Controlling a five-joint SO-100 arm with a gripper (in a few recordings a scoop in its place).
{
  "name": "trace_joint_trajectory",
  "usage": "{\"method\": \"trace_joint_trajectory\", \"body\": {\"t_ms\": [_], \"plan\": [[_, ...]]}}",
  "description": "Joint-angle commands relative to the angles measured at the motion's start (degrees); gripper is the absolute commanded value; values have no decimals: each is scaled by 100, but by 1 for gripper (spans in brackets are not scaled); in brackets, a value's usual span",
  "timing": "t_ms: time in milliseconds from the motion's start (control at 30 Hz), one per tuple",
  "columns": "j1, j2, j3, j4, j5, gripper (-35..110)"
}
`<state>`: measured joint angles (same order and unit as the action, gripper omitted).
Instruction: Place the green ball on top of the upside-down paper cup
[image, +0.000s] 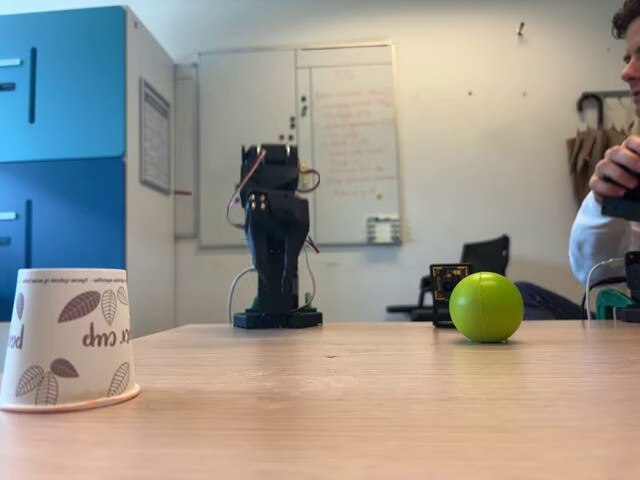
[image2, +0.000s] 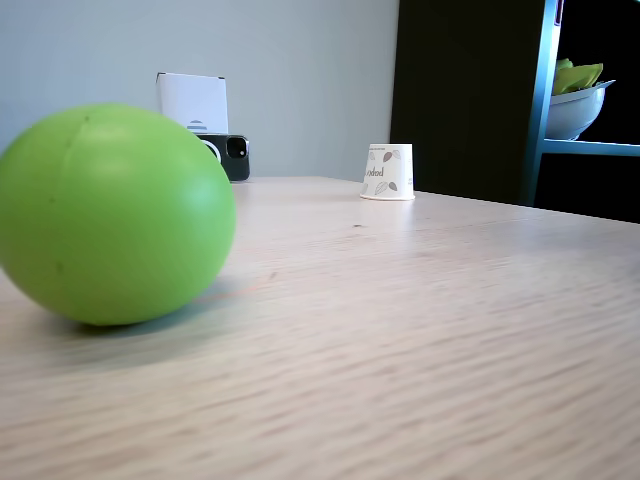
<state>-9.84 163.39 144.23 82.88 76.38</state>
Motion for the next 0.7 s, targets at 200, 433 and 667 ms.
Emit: {"method": "trace_joint_trajectory", "body": {"t_ms": [200,433,667], "plan": [[-1591,-2628,-2716,334,-105,15],[-2874,-4447,-3867,255,-70,32],[-4096,-5862,-4834,-26,158,50]]}}
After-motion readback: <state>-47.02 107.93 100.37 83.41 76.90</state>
